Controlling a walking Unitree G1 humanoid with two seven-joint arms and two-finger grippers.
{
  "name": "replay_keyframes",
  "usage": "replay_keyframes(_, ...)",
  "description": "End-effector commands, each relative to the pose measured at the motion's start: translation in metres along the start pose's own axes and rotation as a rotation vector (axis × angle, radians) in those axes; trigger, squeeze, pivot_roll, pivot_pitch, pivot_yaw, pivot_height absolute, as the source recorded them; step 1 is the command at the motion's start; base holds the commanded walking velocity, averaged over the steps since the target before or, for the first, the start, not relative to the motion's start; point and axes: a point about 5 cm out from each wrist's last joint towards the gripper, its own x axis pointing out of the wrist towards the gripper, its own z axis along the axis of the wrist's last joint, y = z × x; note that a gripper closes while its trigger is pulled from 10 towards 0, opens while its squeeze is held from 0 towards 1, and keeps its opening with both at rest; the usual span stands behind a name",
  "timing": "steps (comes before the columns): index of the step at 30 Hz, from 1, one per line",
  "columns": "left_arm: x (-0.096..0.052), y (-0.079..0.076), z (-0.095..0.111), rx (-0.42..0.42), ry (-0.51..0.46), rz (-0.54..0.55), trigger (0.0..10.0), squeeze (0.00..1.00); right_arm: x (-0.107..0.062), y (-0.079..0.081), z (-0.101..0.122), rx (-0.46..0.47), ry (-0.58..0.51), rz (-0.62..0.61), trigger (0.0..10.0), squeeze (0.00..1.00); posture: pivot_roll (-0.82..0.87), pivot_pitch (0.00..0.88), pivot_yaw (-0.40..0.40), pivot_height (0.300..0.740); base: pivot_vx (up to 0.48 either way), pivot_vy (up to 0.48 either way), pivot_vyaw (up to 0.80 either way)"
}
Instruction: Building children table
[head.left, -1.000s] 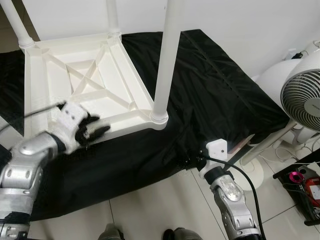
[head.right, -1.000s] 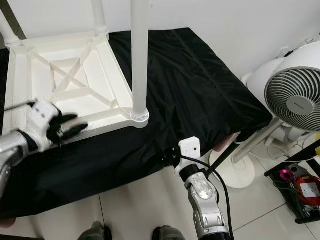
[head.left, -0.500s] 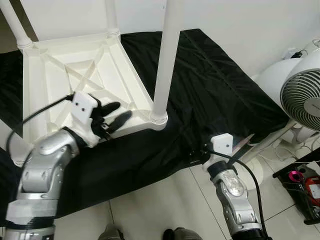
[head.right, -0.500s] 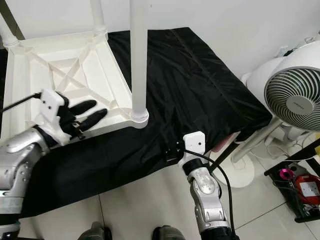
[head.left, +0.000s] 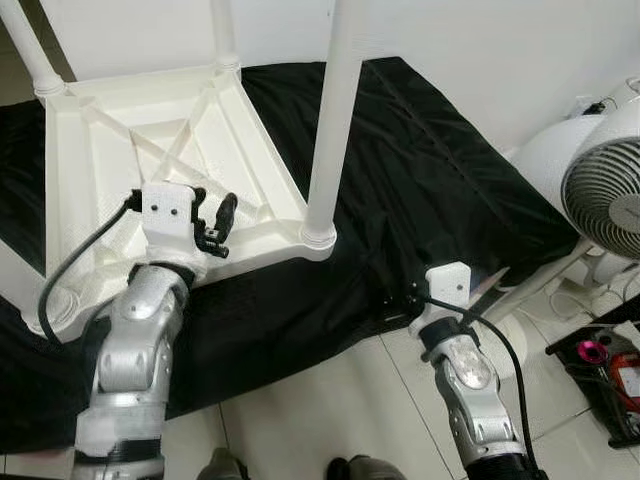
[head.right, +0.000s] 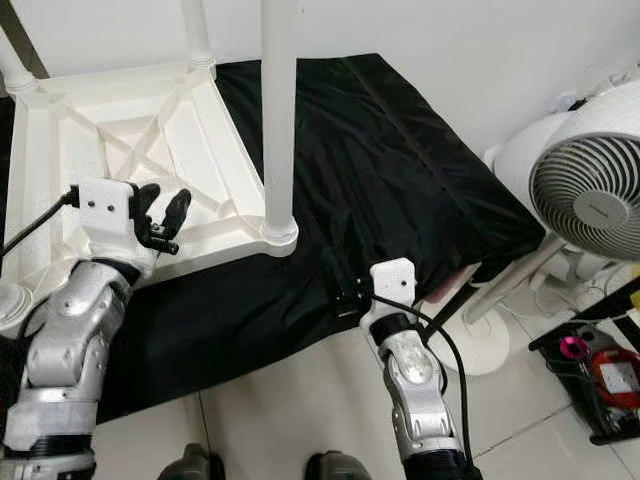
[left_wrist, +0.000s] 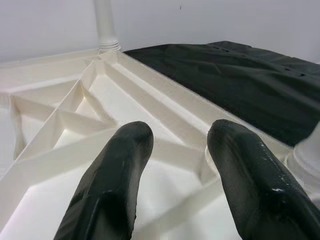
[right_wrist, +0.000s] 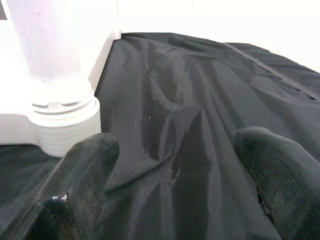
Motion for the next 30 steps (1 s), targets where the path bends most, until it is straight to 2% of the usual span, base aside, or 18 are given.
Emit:
replay_keyframes(1,-0.005,0.004,0.002,0.045,-0.023,0.081,10.0,0.00,-0.002,-0.003,0.001,-0.006,-0.004,-0.018,10.0,0.00,-0.07,0.080,-0.011,0.740,0.000,0.000,0.49)
replay_keyframes(9,-0.011,-0.003,-0.004,-0.008,0.001,0.137,10.0,0.00,-0.008,0.000,-0.002,0.006,0.009,-0.030,10.0,0.00,-0.07,0.085,-0.011,0.740,0.000,0.000,0.72)
replay_keyframes(17,-0.015,-0.006,-0.003,0.005,-0.029,0.109,10.0,0.00,-0.012,0.002,-0.007,0.005,0.029,-0.020,10.0,0.00,-0.06,0.089,-0.013,0.740,0.000,0.000,0.79)
replay_keyframes(20,-0.016,-0.006,-0.003,0.033,-0.030,0.101,10.0,0.00,-0.012,0.002,-0.007,0.009,0.030,-0.018,10.0,0.00,-0.06,0.091,-0.012,0.740,0.000,0.000,0.80)
replay_keyframes(21,-0.017,-0.007,-0.003,0.047,-0.029,0.084,10.0,0.00,-0.013,0.002,-0.008,0.059,0.033,-0.014,10.0,0.00,-0.06,0.091,-0.011,0.740,0.000,0.000,0.00)
replay_keyframes(23,-0.016,-0.007,-0.003,0.047,-0.029,0.079,10.0,0.00,-0.013,0.002,-0.008,0.071,0.031,-0.015,10.0,0.00,-0.06,0.092,-0.009,0.740,0.000,0.000,0.00)
replay_keyframes(30,-0.017,-0.009,-0.002,0.054,-0.035,0.057,10.0,0.00,-0.014,0.003,-0.008,0.065,0.031,-0.015,10.0,0.00,-0.06,0.093,-0.006,0.740,0.000,0.000,0.00)
